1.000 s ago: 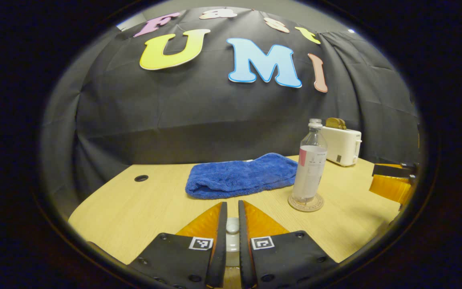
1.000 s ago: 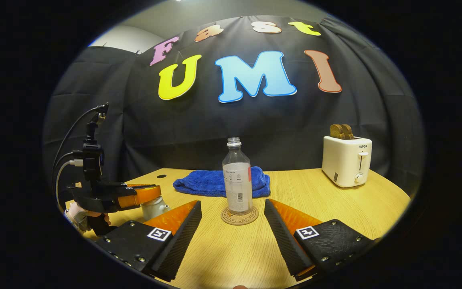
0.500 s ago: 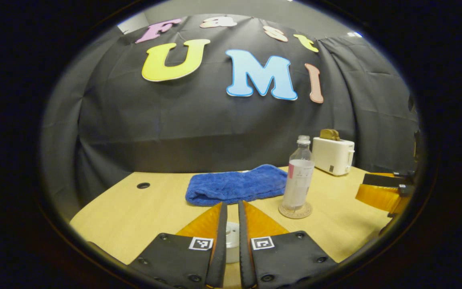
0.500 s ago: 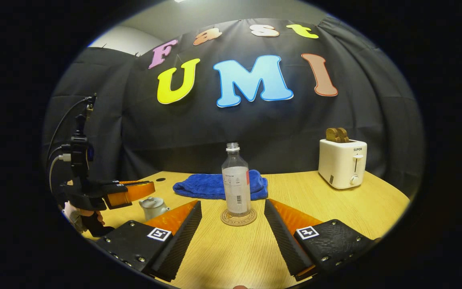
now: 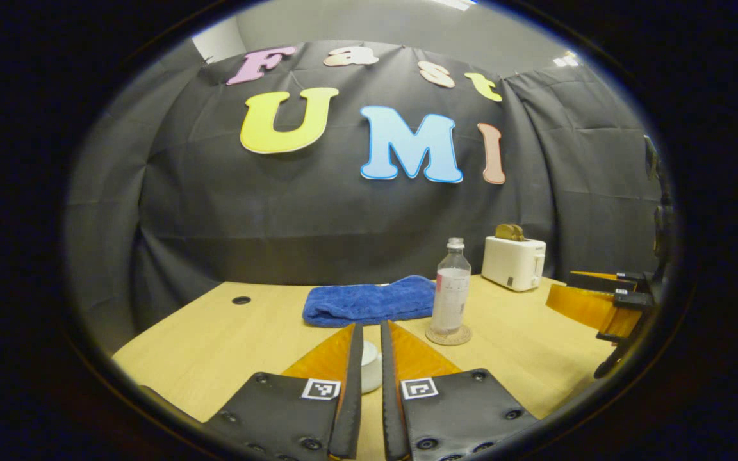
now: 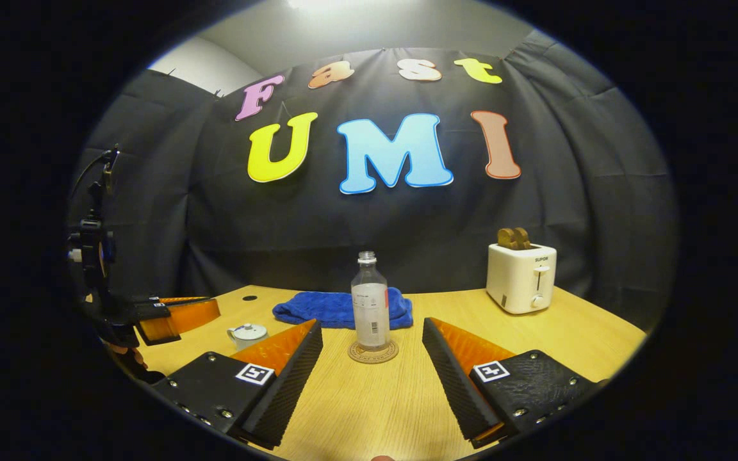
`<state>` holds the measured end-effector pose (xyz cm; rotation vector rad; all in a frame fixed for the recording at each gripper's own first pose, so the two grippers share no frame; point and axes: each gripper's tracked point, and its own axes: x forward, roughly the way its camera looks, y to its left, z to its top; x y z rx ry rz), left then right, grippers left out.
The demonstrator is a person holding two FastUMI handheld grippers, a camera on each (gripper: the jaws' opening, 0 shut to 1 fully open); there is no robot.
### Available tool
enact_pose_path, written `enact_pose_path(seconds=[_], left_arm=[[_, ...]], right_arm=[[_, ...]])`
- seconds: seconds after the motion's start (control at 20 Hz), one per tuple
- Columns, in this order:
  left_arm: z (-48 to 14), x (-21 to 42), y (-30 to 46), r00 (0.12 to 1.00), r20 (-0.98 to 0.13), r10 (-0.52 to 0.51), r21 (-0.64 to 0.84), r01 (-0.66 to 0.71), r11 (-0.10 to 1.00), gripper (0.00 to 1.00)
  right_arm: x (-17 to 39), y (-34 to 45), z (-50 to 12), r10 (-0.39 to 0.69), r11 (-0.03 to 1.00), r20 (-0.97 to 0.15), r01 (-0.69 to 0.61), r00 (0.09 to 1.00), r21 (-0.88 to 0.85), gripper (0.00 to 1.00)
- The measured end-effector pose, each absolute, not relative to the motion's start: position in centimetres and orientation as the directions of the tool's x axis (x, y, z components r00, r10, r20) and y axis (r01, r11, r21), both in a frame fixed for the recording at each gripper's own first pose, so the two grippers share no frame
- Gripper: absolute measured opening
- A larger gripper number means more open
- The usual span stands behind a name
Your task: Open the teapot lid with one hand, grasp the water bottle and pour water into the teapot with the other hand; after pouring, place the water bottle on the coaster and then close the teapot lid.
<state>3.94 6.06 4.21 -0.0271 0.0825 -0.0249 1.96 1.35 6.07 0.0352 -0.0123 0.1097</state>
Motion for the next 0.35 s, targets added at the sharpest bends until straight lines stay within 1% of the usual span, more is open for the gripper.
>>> enact_pose_path(seconds=[0.1,0.15,0.35], left_arm=[[4.4,2.3,5.5,0.997,-0.076,-0.027,-0.031,0.025,0.999,0.22],[4.5,1.6,5.4,0.997,-0.073,-0.026,-0.034,0.023,0.999,0.21],[4.7,-1.0,4.7,0.998,-0.058,-0.017,-0.044,0.015,0.999,0.22]], right_arm=[[0.7,1.3,6.3,0.090,0.996,0.025,-0.090,0.996,0.027,0.97],[0.1,1.4,6.4,0.084,0.996,0.029,-0.085,0.996,0.026,0.97],[-2.2,1.2,6.6,0.068,0.997,0.045,-0.069,0.997,0.024,0.97]])
